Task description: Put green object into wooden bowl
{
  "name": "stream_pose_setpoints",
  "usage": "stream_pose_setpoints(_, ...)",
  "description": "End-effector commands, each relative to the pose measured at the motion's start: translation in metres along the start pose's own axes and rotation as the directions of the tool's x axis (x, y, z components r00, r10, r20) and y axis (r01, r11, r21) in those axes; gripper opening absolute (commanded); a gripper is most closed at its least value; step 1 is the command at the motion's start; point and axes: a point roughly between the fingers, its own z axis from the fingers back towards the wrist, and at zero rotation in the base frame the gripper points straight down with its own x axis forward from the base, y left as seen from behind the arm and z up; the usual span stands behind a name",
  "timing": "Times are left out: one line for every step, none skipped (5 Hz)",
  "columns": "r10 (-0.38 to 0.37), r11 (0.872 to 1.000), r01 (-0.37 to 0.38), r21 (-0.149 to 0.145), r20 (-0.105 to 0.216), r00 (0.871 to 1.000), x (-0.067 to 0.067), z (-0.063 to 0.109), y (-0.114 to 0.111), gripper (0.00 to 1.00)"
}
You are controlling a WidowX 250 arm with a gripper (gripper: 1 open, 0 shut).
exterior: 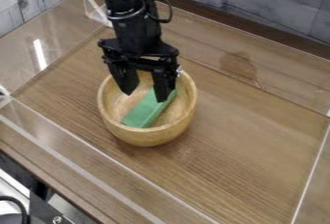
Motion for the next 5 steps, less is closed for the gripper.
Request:
stream_pose_setpoints(-0.019, 1.0, 0.019, -0.012, 0.051, 0.999, 0.001, 0.011, -0.006, 1.0)
stream_pose_setpoints(-0.023, 0.999, 0.025, -0.029, 0.054, 0.998, 0.009, 0.019, 0.003, 1.0)
stream_pose_setpoints(-0.022, 0.999, 0.025, -0.037, 0.06, 0.998, 0.018, 0.029, 0.014, 1.0)
stream_pose_setpoints(-0.052, 0.998, 0.053, -0.031, 0.049, 0.997, 0.022, 0.016, 0.014, 1.0)
stream_pose_setpoints(-0.079, 0.997, 0.08, -0.025, 0.039, 0.996, 0.026, 0.005, 0.014, 1.0)
